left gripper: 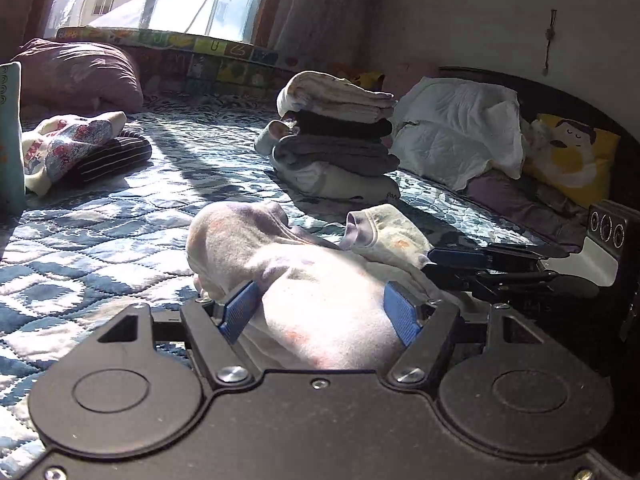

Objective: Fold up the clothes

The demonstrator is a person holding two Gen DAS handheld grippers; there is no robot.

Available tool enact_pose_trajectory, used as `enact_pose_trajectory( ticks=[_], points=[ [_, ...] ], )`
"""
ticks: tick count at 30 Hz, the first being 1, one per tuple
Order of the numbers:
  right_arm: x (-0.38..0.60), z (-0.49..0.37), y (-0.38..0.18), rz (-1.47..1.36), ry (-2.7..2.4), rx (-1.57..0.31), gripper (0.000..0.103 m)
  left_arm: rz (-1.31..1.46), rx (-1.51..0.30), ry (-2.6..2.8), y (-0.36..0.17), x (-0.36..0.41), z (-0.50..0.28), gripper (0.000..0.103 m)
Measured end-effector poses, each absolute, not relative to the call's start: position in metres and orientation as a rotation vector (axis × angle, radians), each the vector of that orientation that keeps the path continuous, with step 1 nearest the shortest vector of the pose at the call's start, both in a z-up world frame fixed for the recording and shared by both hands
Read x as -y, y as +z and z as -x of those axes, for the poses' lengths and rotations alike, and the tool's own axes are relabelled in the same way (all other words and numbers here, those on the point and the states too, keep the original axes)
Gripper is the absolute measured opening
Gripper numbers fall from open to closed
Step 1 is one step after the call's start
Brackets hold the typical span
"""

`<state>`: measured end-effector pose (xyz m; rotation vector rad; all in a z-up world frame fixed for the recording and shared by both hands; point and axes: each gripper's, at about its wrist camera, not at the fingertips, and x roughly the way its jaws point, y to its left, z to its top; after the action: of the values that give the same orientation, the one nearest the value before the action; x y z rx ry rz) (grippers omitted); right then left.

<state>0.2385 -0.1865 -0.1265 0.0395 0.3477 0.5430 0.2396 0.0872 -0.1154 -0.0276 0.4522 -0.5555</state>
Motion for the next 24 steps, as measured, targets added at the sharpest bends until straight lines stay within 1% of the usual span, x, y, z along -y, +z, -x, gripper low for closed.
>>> enact_pose_trajectory(
  ticks=[3, 5, 9, 12, 13, 16, 19, 24],
  points=[
    [0.188, -0.242, -0.133, -0.066, 0.537, -0.372, 0.042, -0.033, -0.431, -0.579, -0.124, -0.083, -0.250, 0.072],
    [0.188, -0.245, -0.139, -0.075, 0.533, -0.390, 0.043, -0.046, -0.461, -0.587, -0.132, -0.083, -0.258, 0.073],
    [0.180, -0.250, -0.148, -0.052, 0.529, -0.417, 0.044, -0.019, -0.551, -0.607, -0.145, -0.086, -0.274, 0.081],
    [0.185, -0.255, -0.150, -0.092, 0.544, -0.438, 0.045, 0.011, -0.568, -0.605, -0.148, -0.088, -0.277, 0.087],
    [0.187, -0.253, -0.148, -0.098, 0.547, -0.432, 0.045, 0.021, -0.570, -0.604, -0.148, -0.089, -0.278, 0.087],
    [0.193, -0.245, -0.138, -0.124, 0.552, -0.394, 0.045, 0.054, -0.525, -0.571, -0.136, -0.096, -0.265, 0.088],
    [0.201, -0.239, -0.125, -0.148, 0.539, -0.339, 0.045, 0.000, -0.412, -0.535, -0.115, -0.095, -0.239, 0.087],
    [0.199, -0.246, -0.116, -0.088, 0.516, -0.290, 0.049, -0.025, -0.255, -0.492, -0.099, -0.089, -0.228, 0.087]
  ],
)
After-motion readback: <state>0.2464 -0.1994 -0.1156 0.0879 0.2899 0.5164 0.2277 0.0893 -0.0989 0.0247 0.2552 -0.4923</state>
